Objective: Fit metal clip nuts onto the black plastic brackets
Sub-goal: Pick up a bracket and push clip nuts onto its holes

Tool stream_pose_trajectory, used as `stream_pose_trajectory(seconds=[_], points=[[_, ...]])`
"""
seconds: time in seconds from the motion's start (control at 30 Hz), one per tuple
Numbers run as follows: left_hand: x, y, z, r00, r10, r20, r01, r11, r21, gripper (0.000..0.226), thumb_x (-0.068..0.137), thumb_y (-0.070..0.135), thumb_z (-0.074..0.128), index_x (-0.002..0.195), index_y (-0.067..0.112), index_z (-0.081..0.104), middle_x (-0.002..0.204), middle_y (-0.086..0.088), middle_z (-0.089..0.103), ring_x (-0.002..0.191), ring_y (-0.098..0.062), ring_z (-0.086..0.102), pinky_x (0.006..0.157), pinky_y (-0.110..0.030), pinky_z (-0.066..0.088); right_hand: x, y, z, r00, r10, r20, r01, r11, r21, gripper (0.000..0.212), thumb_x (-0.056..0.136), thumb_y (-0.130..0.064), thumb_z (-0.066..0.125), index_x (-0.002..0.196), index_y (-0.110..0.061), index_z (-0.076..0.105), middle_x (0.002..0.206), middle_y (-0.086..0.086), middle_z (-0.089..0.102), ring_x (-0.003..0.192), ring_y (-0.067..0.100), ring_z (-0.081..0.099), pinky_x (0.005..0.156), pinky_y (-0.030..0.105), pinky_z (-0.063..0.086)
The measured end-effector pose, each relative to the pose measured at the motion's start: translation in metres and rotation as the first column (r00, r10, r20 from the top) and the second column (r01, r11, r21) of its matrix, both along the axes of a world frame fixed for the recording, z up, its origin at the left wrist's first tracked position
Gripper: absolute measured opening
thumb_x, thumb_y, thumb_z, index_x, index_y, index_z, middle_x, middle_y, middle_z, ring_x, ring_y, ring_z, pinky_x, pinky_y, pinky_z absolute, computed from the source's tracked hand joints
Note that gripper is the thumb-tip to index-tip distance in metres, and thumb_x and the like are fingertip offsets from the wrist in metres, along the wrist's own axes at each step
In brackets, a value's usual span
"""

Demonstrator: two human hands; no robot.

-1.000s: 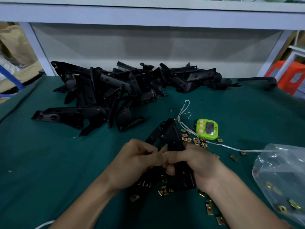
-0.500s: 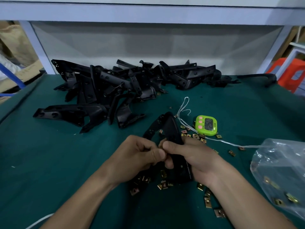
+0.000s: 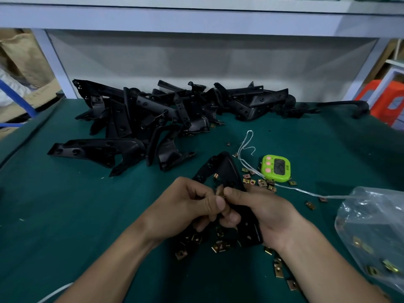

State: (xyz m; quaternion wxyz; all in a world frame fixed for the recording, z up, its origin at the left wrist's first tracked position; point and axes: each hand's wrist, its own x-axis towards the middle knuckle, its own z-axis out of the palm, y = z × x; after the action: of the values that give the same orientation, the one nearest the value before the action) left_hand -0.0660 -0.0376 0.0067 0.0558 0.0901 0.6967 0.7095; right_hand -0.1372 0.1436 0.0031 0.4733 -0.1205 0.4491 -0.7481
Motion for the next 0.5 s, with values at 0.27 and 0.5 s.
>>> stream_pose_trajectory(seconds=[0.27, 0.5], points=[[-0.004, -0.005, -0.001, 0.994, 0.093, -0.052, -0.097, 0.993, -0.073, 0.026, 0.079, 0.033, 0.081, 0.076, 0.009, 0.073, 0.077, -0.031, 0.067, 0.061, -0.02, 0.057, 0.056, -0.025, 0.046, -0.004, 0.001, -0.003, 1.0, -0.013, -0.017, 0.012, 1.0, -0.023, 0.034, 0.064, -0.02, 0.094, 0.086, -0.003, 0.075, 0.066, 0.012, 0.062, 0.048, 0.015, 0.054, 0.051, 0.026, 0.046], [-0.002, -0.002, -0.01, 0.977, 0.199, -0.069, -0.211, 0.939, -0.272, 0.016, 0.093, 0.036, 0.071, 0.087, 0.021, 0.073, 0.072, -0.01, 0.073, 0.06, -0.028, 0.063, 0.057, -0.038, 0.051, -0.003, -0.002, 0.002, 0.959, -0.133, -0.252, 0.181, 0.967, 0.177, 0.005, 0.075, -0.016, 0.076, 0.072, -0.012, 0.073, 0.064, 0.01, 0.06, 0.054, 0.019, 0.054, 0.054, 0.027, 0.047]])
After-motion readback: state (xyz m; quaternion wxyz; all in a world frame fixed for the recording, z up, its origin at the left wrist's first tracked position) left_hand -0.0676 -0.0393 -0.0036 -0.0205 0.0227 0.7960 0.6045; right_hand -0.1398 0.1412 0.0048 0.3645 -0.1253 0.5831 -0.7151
